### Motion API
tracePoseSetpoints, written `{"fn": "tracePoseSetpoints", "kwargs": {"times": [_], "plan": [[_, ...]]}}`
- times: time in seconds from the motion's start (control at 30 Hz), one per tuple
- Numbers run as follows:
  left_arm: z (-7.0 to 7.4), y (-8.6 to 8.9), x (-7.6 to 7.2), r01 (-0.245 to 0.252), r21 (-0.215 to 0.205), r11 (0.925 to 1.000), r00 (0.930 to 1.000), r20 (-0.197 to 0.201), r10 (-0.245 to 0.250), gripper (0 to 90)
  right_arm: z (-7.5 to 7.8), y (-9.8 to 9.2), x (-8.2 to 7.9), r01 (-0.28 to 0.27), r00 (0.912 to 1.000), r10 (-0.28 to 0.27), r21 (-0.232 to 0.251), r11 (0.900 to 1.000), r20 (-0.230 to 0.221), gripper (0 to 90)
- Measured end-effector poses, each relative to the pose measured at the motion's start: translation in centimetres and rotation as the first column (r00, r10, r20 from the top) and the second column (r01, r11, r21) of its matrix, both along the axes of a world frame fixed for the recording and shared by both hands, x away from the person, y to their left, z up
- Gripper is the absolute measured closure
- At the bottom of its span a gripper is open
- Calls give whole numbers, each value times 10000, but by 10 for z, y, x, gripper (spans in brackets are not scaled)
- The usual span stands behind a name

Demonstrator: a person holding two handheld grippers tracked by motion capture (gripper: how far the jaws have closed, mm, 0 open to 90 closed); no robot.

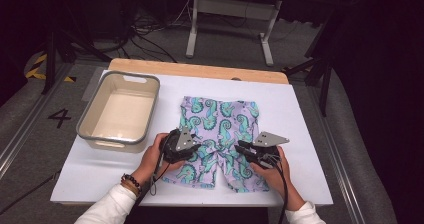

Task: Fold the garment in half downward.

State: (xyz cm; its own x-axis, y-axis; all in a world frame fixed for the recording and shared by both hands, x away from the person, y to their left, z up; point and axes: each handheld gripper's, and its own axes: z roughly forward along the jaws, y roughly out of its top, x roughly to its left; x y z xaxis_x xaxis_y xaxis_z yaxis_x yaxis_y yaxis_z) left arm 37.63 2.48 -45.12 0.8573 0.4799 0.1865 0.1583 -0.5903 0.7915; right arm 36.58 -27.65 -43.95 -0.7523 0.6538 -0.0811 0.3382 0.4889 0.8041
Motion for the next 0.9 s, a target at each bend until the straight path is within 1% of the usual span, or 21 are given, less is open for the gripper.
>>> {"fn": "tracePoseSetpoints", "kwargs": {"times": [0.03,0.07,0.1,0.13,0.17,0.23,0.3,0.37,0.47,0.5,0.53,0.57,0.6,0.63,0.67,0.7,0.77,0.8,0.83,0.87,0.9], "plan": [[0,-1,-2,81,103,9999,10000,23,-81,556,-1,0,-1,26,10000,-26,-76,10000,-3,687],[1,-2,-4,61,172,9998,10000,67,-62,524,-2,0,-2,44,9999,-43,40,10000,-137,670],[1,-3,-5,151,113,9998,9999,3,-151,494,-3,0,-2,88,9998,-87,63,9999,-199,635],[1,-3,-6,254,78,9996,9996,-96,-253,481,-4,0,-2,193,9997,-193,-21,9998,-163,597],[0,-5,-6,308,69,9995,9993,-228,-307,467,-4,0,-2,273,9995,-274,-26,9996,-169,589],[-2,-9,-5,428,178,9989,9981,-455,-420,413,-5,-2,-1,396,9989,-394,71,9992,-268,552],[-6,-12,-4,457,409,9981,9972,-618,-432,406,-5,-4,1,561,9981,-561,-31,9984,-271,521],[-9,-14,-2,512,505,9974,9957,-799,-470,411,-7,-6,3,635,9967,-630,69,9980,-508,516],[-13,-15,2,580,811,9950,9933,-1046,-494,481,-13,-6,6,534,9945,-553,-244,9983,-890,527],[-14,-15,3,640,774,9949,9916,-1174,-547,509,-14,-5,7,526,9932,-553,-287,9982,-1024,547],[-14,-14,4,629,637,9960,9907,-1248,-546,547,-16,-5,8,471,9922,-509,-356,9983,-1139,570],[-15,-14,5,643,653,9958,9897,-1322,-552,588,-17,-4,9,434,9911,-480,-394,9983,-1238,593],[-15,-13,6,709,596,9957,9890,-1340,-624,607,-19,-4,9,376,9902,-438,-492,9981,-1323,624],[-15,-13,7,729,593,9956,9888,-1348,-643,635,-20,-3,9,340,9905,-407,-530,9980,-1313,635],[-15,-12,8,654,637,9958,9898,-1308,-567,701,-20,-3,9,301,9907,-364,-495,9983,-1311,672],[-15,-12,8,687,642,9956,9895,-1316,-598,751,-19,-3,9,243,9905,-312,-526,9983,-1342,718],[-15,-12,9,688,775,9946,9912,-1185,-593,791,-19,-3,9,247,9907,-319,-558,9981,-1321,770],[-15,-12,9,688,775,9946,9912,-1185,-593,804,-19,-3,8,211,9911,-284,-566,9982,-1301,802],[-14,-12,8,718,847,9938,9917,-1126,-621,804,-19,-3,8,211,9911,-284,-566,9982,-1301,802],[-13,-11,7,702,845,9939,9920,-1106,-607,807,-18,-3,7,86,9918,-159,-577,9983,-1269,825],[-11,-11,7,687,867,9939,9934,-982,-601,808,-17,-3,7,44,9925,-117,-600,9982,-1221,829]]}}
